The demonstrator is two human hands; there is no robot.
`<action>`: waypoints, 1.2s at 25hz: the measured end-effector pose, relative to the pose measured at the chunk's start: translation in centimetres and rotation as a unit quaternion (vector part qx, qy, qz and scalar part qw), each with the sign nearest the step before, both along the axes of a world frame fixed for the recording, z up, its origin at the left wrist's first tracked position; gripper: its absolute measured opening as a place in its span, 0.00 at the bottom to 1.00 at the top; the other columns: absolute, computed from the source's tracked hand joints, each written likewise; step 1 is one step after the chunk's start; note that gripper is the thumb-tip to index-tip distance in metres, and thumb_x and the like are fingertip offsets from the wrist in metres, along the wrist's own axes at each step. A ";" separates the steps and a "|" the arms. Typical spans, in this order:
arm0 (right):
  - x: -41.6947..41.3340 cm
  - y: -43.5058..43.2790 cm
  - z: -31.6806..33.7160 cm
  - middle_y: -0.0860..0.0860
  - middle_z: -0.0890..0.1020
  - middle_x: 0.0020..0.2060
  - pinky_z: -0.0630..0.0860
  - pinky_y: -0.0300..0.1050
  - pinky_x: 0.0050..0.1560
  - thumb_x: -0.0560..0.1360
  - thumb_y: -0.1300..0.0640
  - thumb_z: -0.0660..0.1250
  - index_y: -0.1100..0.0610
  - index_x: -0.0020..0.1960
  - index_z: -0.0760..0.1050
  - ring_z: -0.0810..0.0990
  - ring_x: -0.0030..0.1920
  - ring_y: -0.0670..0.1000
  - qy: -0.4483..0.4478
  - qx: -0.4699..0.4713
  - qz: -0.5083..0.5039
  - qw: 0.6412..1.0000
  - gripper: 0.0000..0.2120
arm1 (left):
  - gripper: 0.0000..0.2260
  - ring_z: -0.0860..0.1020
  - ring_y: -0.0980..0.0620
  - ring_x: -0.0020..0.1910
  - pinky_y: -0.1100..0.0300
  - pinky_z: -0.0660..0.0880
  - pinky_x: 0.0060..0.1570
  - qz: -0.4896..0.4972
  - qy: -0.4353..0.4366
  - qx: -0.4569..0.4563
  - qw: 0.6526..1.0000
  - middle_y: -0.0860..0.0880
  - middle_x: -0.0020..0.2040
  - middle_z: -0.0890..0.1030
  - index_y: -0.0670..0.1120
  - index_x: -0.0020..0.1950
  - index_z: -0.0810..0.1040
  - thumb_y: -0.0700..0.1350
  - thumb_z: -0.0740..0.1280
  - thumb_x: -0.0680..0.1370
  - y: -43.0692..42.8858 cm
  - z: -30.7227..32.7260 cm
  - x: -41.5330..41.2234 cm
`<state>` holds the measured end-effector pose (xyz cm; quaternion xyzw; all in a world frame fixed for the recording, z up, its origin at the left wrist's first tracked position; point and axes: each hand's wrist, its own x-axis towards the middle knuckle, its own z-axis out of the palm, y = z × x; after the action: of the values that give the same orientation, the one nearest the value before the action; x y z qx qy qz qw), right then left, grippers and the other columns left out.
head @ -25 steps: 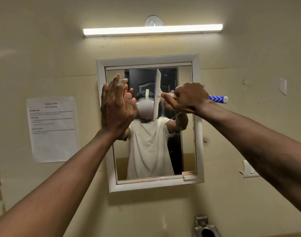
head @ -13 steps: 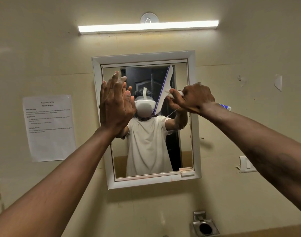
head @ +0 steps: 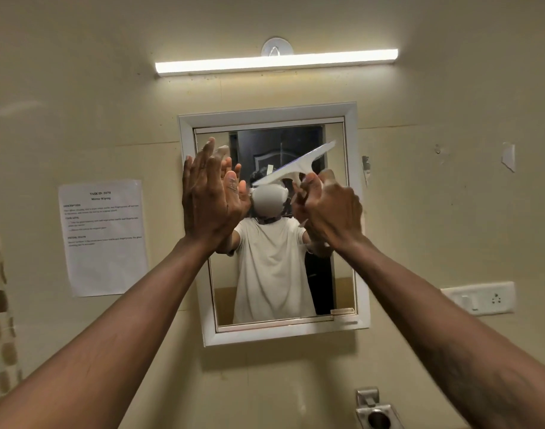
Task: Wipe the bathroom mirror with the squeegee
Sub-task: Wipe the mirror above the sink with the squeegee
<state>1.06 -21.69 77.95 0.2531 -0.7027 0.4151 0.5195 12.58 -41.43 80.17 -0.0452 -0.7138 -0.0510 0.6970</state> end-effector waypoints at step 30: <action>2.6 -9.3 4.7 0.49 0.79 0.37 0.68 0.28 0.31 0.84 0.58 0.61 0.59 0.79 0.64 0.75 0.31 0.43 0.007 -0.057 -0.023 0.998 0.24 | 0.19 0.64 0.45 0.81 0.43 0.55 0.82 -0.021 -0.012 -0.024 0.999 0.42 0.81 0.67 0.44 0.74 0.71 0.45 0.58 0.84 -8.6 -0.8 0.3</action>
<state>3.61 -31.03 82.66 0.2096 -0.6801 0.4404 0.5473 12.83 -50.02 79.35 -0.0762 -0.7221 -0.0490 0.6858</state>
